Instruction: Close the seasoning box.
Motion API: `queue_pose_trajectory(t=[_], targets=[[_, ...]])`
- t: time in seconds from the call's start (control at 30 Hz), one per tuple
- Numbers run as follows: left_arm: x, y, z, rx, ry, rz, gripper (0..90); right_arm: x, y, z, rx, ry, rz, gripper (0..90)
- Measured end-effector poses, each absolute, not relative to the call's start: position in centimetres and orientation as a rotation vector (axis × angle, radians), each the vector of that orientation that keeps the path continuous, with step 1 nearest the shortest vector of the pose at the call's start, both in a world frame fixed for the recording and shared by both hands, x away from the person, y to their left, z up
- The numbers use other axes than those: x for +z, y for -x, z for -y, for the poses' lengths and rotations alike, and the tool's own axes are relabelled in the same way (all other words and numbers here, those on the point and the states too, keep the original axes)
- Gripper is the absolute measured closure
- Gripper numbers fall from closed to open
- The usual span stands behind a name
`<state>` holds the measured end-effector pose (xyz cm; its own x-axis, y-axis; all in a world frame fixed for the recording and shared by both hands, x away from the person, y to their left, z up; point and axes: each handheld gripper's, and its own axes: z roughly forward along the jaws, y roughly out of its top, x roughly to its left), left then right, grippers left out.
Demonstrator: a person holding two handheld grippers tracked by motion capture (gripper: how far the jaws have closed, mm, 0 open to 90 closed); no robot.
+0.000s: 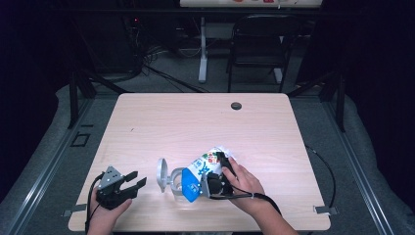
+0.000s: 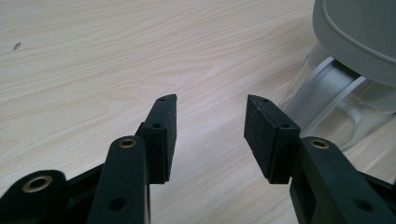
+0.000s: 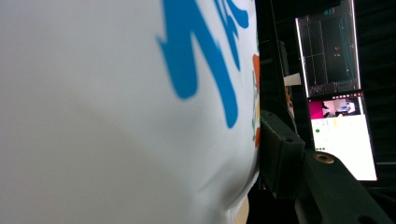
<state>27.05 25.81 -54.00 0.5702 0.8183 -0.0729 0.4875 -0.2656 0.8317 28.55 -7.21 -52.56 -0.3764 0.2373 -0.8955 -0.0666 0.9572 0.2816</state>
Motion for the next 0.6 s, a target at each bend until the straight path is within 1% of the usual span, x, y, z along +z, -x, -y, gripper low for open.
queue_pose_trajectory(t=[0.6], targets=[[-54.02, -27.05, -25.78, 0.477, -1.924, -1.052, 54.6, -52.16, -28.63, 7.10, 0.269, -0.091, -1.914, 53.3]])
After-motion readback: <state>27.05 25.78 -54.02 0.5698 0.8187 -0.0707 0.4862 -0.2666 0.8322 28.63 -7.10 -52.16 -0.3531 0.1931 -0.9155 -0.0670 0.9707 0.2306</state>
